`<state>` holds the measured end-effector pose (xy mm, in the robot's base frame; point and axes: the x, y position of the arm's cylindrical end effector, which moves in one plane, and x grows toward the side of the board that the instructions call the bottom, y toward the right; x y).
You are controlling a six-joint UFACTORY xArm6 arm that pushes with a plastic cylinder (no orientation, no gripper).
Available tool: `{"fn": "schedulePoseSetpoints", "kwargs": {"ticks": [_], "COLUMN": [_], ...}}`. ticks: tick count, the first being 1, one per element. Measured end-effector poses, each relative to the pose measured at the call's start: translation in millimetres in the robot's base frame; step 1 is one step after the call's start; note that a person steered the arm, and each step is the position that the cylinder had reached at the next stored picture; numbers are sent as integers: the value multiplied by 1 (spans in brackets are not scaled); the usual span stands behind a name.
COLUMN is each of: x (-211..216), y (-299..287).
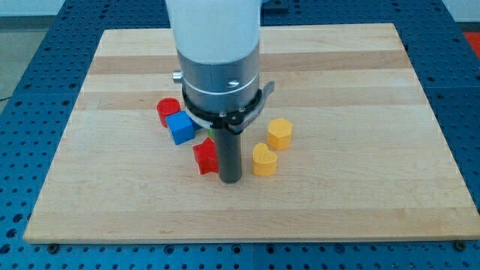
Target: Separate the yellow hexagon and yellow heart
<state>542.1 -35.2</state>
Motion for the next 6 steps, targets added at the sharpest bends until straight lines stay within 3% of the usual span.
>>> {"fn": "schedulePoseSetpoints", "kwargs": {"ticks": [2,5,6], "x": [-25,-30,-30], "y": [-24,-28,3]}}
